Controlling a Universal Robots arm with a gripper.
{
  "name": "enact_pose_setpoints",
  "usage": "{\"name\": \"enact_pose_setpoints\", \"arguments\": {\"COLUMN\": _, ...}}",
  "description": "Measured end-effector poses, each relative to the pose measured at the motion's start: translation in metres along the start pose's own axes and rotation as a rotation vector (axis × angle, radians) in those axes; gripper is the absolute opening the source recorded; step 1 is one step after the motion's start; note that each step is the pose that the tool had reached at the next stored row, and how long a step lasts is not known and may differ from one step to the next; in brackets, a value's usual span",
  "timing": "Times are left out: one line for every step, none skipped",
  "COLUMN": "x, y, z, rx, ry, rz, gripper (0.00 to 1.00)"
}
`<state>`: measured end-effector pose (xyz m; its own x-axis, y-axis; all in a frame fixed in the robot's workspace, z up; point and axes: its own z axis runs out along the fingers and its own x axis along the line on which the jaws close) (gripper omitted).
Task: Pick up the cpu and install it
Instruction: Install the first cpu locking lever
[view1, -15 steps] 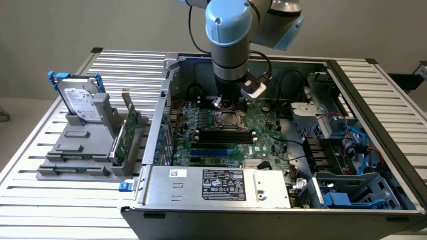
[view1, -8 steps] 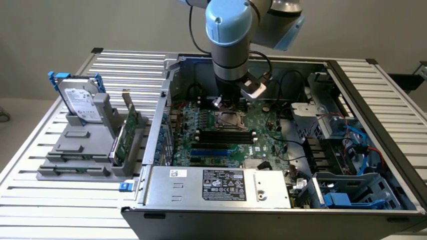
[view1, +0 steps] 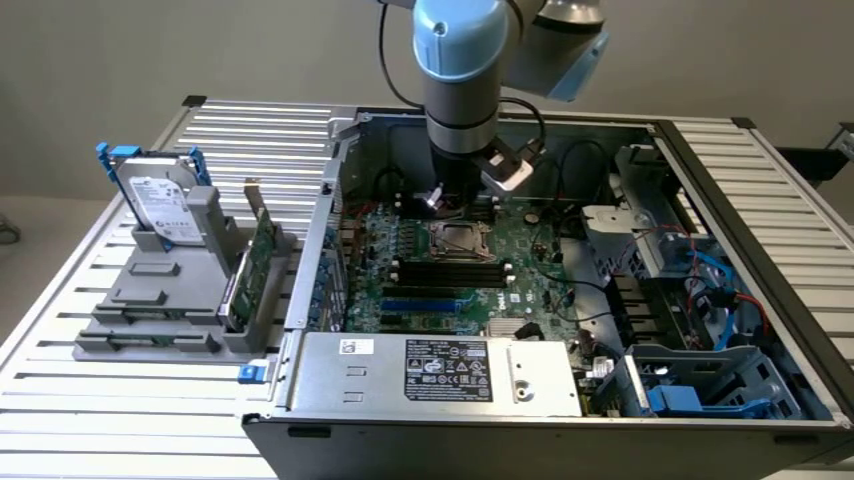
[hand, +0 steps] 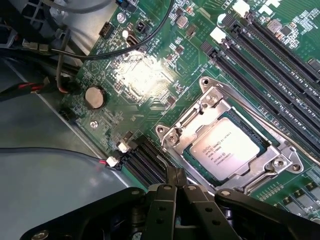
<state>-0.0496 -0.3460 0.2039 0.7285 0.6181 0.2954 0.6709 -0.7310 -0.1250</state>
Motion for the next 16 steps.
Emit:
{"name": "enact_pose_setpoints", "arguments": {"x": 0.0001, "y": -0.0002, "z": -0.0003, "rx": 0.0019, "ry": -0.0020, "rz": 0.001, "gripper": 0.11}}
{"name": "enact_pose_setpoints", "arguments": {"x": 0.0003, "y": -0.0004, "z": -0.0003, "rx": 0.0036, "ry": -0.0039, "rz": 0.002, "gripper": 0.11}}
{"name": "enact_pose_setpoints", "arguments": {"x": 0.0005, "y": -0.0007, "z": -0.0003, "rx": 0.0049, "ry": -0.0055, "rz": 0.002, "gripper": 0.11}}
{"name": "enact_pose_setpoints", "arguments": {"x": 0.0008, "y": -0.0011, "z": -0.0002, "rx": 0.0057, "ry": -0.0066, "rz": 0.003, "gripper": 0.11}}
{"name": "enact_pose_setpoints", "arguments": {"x": 0.0011, "y": -0.0016, "z": 0.0000, "rx": 0.0064, "ry": -0.0074, "rz": 0.003, "gripper": 0.11}}
{"name": "enact_pose_setpoints", "arguments": {"x": 0.0016, "y": -0.0021, "z": 0.0001, "rx": 0.0068, "ry": -0.0080, "rz": 0.003, "gripper": 0.11}}
{"name": "enact_pose_setpoints", "arguments": {"x": 0.0022, "y": -0.0029, "z": 0.0004, "rx": 0.0072, "ry": -0.0084, "rz": 0.003, "gripper": 0.11}}
{"name": "enact_pose_setpoints", "arguments": {"x": 0.0027, "y": -0.0036, "z": 0.0007, "rx": 0.0076, "ry": -0.0086, "rz": 0.004, "gripper": 0.11}}
{"name": "enact_pose_setpoints", "arguments": {"x": 0.0033, "y": -0.0042, "z": 0.0009, "rx": 0.0079, "ry": -0.0090, "rz": 0.004, "gripper": 0.11}}
{"name": "enact_pose_setpoints", "arguments": {"x": 0.0038, "y": -0.0048, "z": 0.0012, "rx": 0.0082, "ry": -0.0090, "rz": 0.004, "gripper": 0.11}}
{"name": "enact_pose_setpoints", "arguments": {"x": 0.0043, "y": -0.0054, "z": 0.0015, "rx": 0.0087, "ry": -0.0091, "rz": 0.004, "gripper": 0.11}}
{"name": "enact_pose_setpoints", "arguments": {"x": 0.0048, "y": -0.0060, "z": 0.0018, "rx": 0.0090, "ry": -0.0091, "rz": 0.004, "gripper": 0.11}}
{"name": "enact_pose_setpoints", "arguments": {"x": 0.0051, "y": -0.0063, "z": 0.0020, "rx": 0.0094, "ry": -0.0093, "rz": 0.004, "gripper": 0.11}}
{"name": "enact_pose_setpoints", "arguments": {"x": 0.0052, "y": -0.0064, "z": 0.0020, "rx": 0.0098, "ry": -0.0103, "rz": 0.005, "gripper": 0.11}}
{"name": "enact_pose_setpoints", "arguments": {"x": 0.0052, "y": -0.0065, "z": 0.0020, "rx": 0.0108, "ry": -0.0116, "rz": 0.005, "gripper": 0.11}}
{"name": "enact_pose_setpoints", "arguments": {"x": 0.0052, "y": -0.0065, "z": 0.0019, "rx": 0.0124, "ry": -0.0136, "rz": 0.006, "gripper": 0.11}}
